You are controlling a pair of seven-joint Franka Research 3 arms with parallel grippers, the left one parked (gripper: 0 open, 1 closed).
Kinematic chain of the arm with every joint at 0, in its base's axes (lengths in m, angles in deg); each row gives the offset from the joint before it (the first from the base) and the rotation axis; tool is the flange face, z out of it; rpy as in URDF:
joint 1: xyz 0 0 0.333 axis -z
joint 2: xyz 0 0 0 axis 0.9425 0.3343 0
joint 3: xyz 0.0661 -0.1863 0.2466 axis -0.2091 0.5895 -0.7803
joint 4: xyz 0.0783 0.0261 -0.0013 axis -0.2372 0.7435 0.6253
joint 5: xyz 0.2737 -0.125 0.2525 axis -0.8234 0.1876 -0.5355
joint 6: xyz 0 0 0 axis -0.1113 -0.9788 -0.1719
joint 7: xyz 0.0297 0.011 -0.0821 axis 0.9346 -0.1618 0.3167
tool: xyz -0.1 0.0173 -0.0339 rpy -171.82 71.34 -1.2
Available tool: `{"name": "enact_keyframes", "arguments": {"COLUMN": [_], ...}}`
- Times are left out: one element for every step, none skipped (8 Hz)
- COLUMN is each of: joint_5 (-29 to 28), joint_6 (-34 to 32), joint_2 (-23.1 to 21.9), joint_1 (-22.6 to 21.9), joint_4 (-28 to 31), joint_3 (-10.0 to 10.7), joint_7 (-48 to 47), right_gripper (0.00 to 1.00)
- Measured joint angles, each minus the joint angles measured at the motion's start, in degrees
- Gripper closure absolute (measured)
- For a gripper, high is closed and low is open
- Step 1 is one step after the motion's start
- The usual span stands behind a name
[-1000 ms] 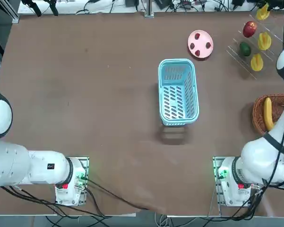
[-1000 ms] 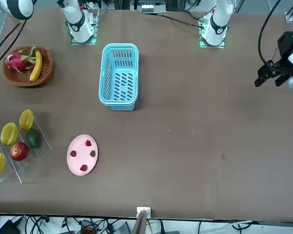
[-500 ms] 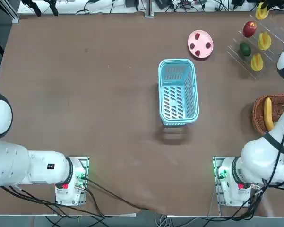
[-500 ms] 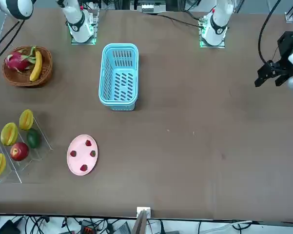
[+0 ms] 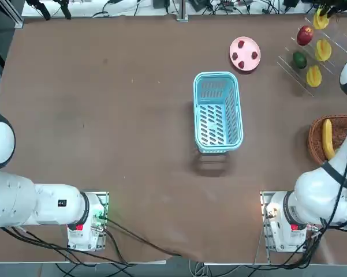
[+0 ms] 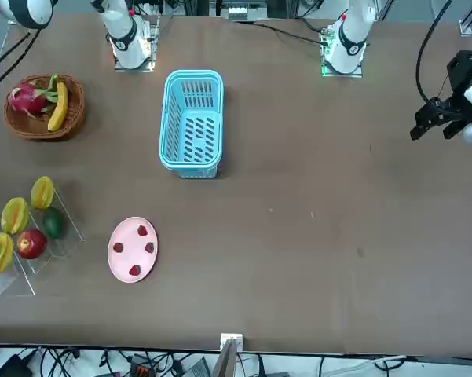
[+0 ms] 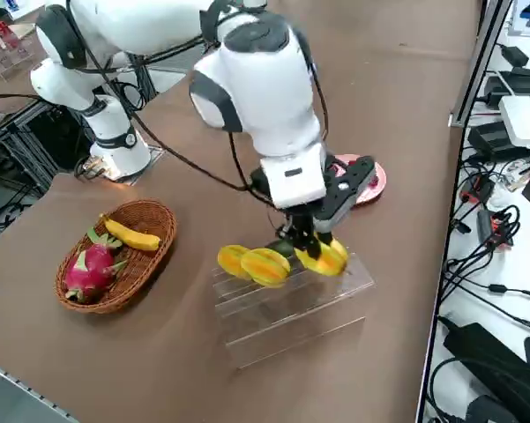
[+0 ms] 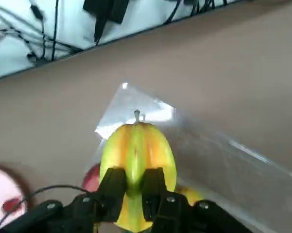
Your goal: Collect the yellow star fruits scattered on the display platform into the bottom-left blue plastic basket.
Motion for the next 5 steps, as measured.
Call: {"name": "enact_keyframes", "arguments": {"joint_5": [1.7,3.4,4.4,4.9,5.1], "joint_6": [-4.6,-9.0,-13.8,-18.4,-21.1], "joint_2": [-2.2,-4.7,-7.6,-10.6,-14.0], "joint_1": [-1.7,-4.4,-7.8,-11.5,-15.0], "joint_4": [-0.4,-0.6,-0.5,0.7,3.8], "joint_3": [-0.1,-0.2,-0.3,-0.4,-0.4], "joint_7": [-2.6,-7.0,-12.9,-18.4,-22.7], "right_gripper": [0.78,0.78,0.78,0.78,0.78]}}
